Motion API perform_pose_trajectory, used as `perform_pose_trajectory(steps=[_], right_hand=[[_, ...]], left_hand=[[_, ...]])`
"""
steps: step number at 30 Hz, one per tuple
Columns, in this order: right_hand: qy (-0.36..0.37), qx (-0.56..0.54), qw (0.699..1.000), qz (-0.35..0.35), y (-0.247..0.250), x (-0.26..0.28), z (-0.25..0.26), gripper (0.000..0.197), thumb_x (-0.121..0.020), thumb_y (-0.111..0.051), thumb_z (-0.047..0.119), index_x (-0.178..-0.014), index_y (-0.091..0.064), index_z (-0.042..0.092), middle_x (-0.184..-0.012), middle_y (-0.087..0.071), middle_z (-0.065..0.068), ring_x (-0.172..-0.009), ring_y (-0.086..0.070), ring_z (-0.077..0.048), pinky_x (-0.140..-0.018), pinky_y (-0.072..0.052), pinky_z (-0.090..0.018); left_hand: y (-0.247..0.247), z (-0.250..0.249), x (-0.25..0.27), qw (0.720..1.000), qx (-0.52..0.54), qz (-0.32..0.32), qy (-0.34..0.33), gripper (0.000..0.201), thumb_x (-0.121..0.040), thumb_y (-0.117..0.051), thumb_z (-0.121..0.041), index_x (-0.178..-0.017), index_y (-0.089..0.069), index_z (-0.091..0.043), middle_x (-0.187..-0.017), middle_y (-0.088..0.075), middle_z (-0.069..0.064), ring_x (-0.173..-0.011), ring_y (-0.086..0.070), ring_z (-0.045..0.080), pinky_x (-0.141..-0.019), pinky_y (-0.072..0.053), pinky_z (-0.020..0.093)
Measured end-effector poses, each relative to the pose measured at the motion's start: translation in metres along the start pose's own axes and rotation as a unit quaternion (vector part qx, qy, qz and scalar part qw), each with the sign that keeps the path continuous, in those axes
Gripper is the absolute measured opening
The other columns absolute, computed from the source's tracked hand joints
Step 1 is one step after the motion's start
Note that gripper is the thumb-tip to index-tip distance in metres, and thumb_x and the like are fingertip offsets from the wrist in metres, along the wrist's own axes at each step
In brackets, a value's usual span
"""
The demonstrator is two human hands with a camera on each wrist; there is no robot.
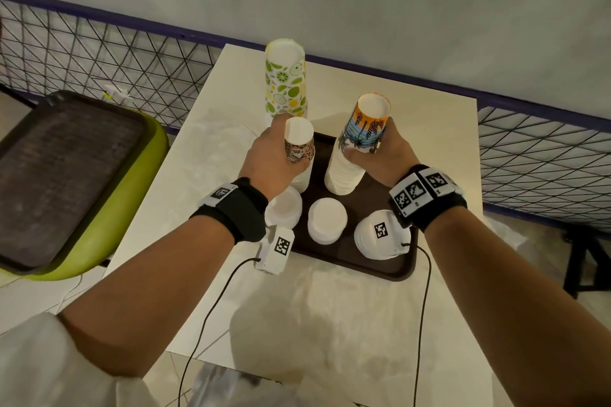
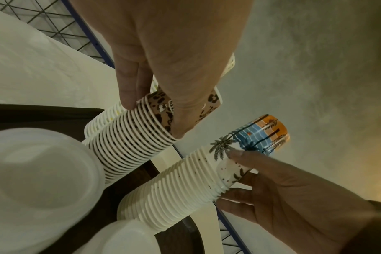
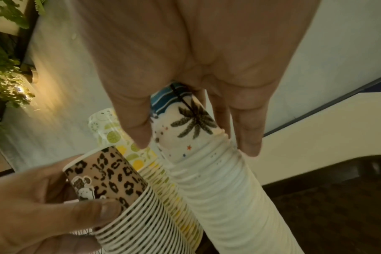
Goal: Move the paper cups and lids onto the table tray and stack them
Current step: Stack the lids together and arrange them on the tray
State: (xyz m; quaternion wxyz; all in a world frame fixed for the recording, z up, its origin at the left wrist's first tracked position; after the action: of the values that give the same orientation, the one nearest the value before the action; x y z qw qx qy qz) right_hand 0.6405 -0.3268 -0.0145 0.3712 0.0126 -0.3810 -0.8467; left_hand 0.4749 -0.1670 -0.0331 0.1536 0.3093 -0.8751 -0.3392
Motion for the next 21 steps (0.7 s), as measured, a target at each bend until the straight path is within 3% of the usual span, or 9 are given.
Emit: perform_pose_trajectory(steps=[2,4,6,8,11,14,17,21], right_hand=[[0.005,-0.01,1.0,-0.002,0.01,0.003,0.012,0.104,-0.078,-0.083,0.039,-0.155,-0.017,0.017,-0.15,-0.045,-0.004,-0.136,-0.047,-0.023,-0.101,-0.041,-0.028],[0.029,0.003,0.997,-0.065,0.03,0.009,0.035,0.113,-0.075,-0.082,0.047,-0.157,-0.009,0.022,-0.156,-0.035,-0.007,-0.142,-0.037,-0.026,-0.11,-0.038,-0.039],[0.09,0.04,0.985,-0.139,0.05,0.017,0.068,0.105,-0.076,-0.076,0.049,-0.157,-0.013,0.024,-0.156,-0.033,-0.008,-0.142,-0.033,-0.029,-0.11,-0.035,-0.043],[0.149,0.112,0.968,-0.167,0.06,0.019,0.106,0.089,-0.081,-0.07,0.046,-0.154,-0.025,0.024,-0.151,-0.035,-0.007,-0.136,-0.035,-0.031,-0.107,-0.036,-0.041],[0.191,0.215,0.951,-0.116,0.052,0.001,0.155,0.077,-0.085,-0.066,0.047,-0.15,-0.033,0.025,-0.145,-0.039,-0.008,-0.13,-0.037,-0.033,-0.104,-0.04,-0.043],[0.187,0.28,0.942,-0.014,0.027,-0.032,0.181,0.083,-0.083,-0.067,0.05,-0.153,-0.027,0.031,-0.143,-0.04,-0.011,-0.127,-0.045,-0.037,-0.101,-0.045,-0.048],[0.175,0.313,0.931,0.065,0.005,-0.058,0.187,0.087,-0.082,-0.071,0.054,-0.154,-0.026,0.035,-0.142,-0.041,-0.012,-0.125,-0.051,-0.037,-0.1,-0.048,-0.044],[0.186,0.333,0.92,0.085,-0.013,-0.076,0.187,0.082,-0.08,-0.073,0.053,-0.15,-0.035,0.035,-0.138,-0.053,-0.008,-0.117,-0.058,-0.032,-0.096,-0.052,-0.044]], left_hand=[[0.0,0.001,0.0,1.0,0.007,-0.001,0.003,0.081,-0.083,-0.083,-0.028,-0.15,-0.037,-0.023,-0.133,-0.063,0.009,-0.123,-0.06,0.03,-0.1,-0.052,0.041],[0.0,0.001,-0.001,1.0,0.009,0.0,0.005,0.079,-0.083,-0.082,-0.029,-0.148,-0.037,-0.024,-0.131,-0.064,0.009,-0.121,-0.061,0.03,-0.098,-0.053,0.042],[0.0,-0.001,-0.001,1.0,-0.003,0.003,0.003,0.077,-0.083,-0.081,-0.031,-0.146,-0.038,-0.023,-0.126,-0.066,0.01,-0.117,-0.063,0.033,-0.094,-0.055,0.046],[0.001,-0.003,-0.002,1.0,-0.012,0.005,0.002,0.074,-0.083,-0.081,-0.032,-0.143,-0.039,-0.022,-0.121,-0.067,0.01,-0.112,-0.065,0.035,-0.088,-0.056,0.046],[0.004,-0.006,-0.002,1.0,-0.011,0.011,0.009,0.075,-0.082,-0.081,-0.03,-0.144,-0.039,-0.022,-0.12,-0.068,0.01,-0.113,-0.064,0.035,-0.089,-0.055,0.046],[0.005,-0.007,-0.001,1.0,-0.007,0.019,0.007,0.073,-0.082,-0.081,-0.028,-0.142,-0.04,-0.022,-0.12,-0.067,0.011,-0.112,-0.063,0.036,-0.089,-0.055,0.05],[0.006,-0.006,-0.003,0.999,-0.012,0.03,0.003,0.072,-0.08,-0.081,-0.029,-0.14,-0.041,-0.023,-0.119,-0.067,0.01,-0.112,-0.063,0.036,-0.089,-0.055,0.05],[0.009,-0.003,-0.006,0.999,-0.019,0.043,-0.009,0.073,-0.079,-0.082,-0.028,-0.139,-0.041,-0.023,-0.119,-0.067,0.008,-0.115,-0.063,0.035,-0.092,-0.055,0.051]])
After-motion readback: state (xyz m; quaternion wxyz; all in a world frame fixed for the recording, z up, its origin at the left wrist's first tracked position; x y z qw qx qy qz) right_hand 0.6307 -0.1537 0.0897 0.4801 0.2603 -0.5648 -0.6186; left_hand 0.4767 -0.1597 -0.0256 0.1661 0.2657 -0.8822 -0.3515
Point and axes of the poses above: each hand's wrist, its own x-axis away from the middle knuckle, its own y-axis out of the back of the hand, z = x × y, the point moved 2 cm from there along -x, towards the middle knuckle
